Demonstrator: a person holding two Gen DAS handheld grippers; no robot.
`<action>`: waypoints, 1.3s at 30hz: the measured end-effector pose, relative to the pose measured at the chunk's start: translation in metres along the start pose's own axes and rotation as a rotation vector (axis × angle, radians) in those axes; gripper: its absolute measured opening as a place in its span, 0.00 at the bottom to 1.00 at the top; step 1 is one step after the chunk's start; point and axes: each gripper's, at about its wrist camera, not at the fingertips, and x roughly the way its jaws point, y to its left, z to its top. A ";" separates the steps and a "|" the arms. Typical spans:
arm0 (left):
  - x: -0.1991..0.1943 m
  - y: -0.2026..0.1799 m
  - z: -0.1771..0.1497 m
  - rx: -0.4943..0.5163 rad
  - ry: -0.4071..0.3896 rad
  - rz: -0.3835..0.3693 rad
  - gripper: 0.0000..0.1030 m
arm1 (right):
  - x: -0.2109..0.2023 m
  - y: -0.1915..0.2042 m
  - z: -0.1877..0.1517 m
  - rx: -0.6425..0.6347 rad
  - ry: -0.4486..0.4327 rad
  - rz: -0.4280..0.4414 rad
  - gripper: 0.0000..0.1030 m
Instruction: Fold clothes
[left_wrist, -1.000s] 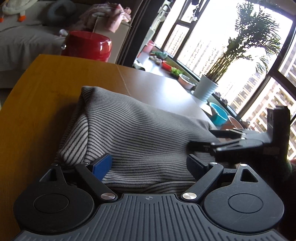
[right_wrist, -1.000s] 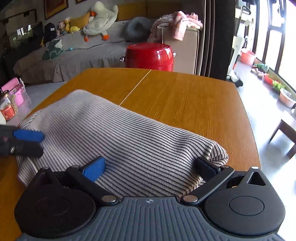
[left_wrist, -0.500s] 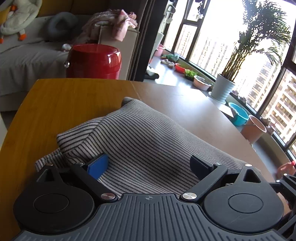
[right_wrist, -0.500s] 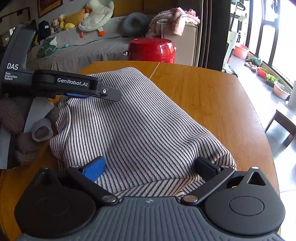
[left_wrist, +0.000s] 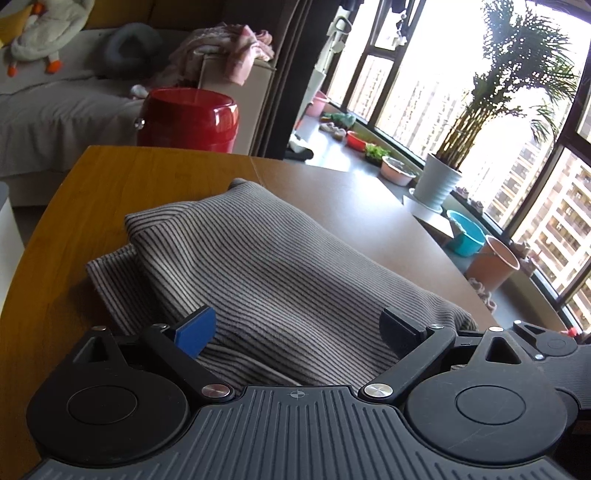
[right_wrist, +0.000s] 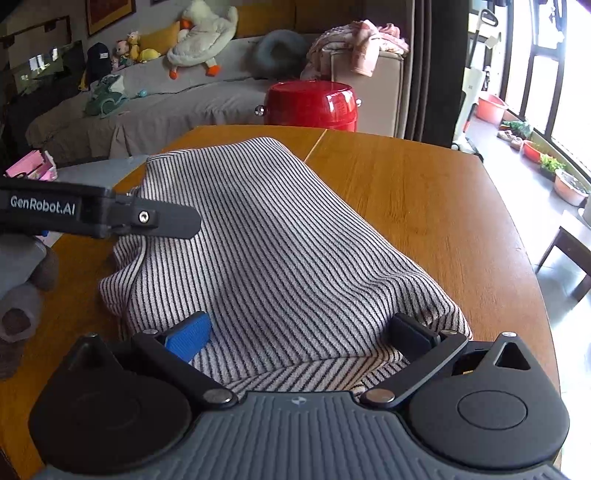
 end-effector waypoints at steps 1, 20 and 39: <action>-0.001 -0.002 -0.002 0.006 0.002 0.009 0.96 | -0.006 -0.008 0.001 0.015 -0.018 0.032 1.00; 0.005 -0.004 -0.027 -0.001 0.045 -0.013 0.95 | 0.021 -0.057 0.007 -0.038 -0.026 -0.215 1.00; 0.034 0.021 0.004 -0.057 0.018 -0.038 0.96 | -0.020 -0.039 -0.050 0.078 -0.060 0.003 1.00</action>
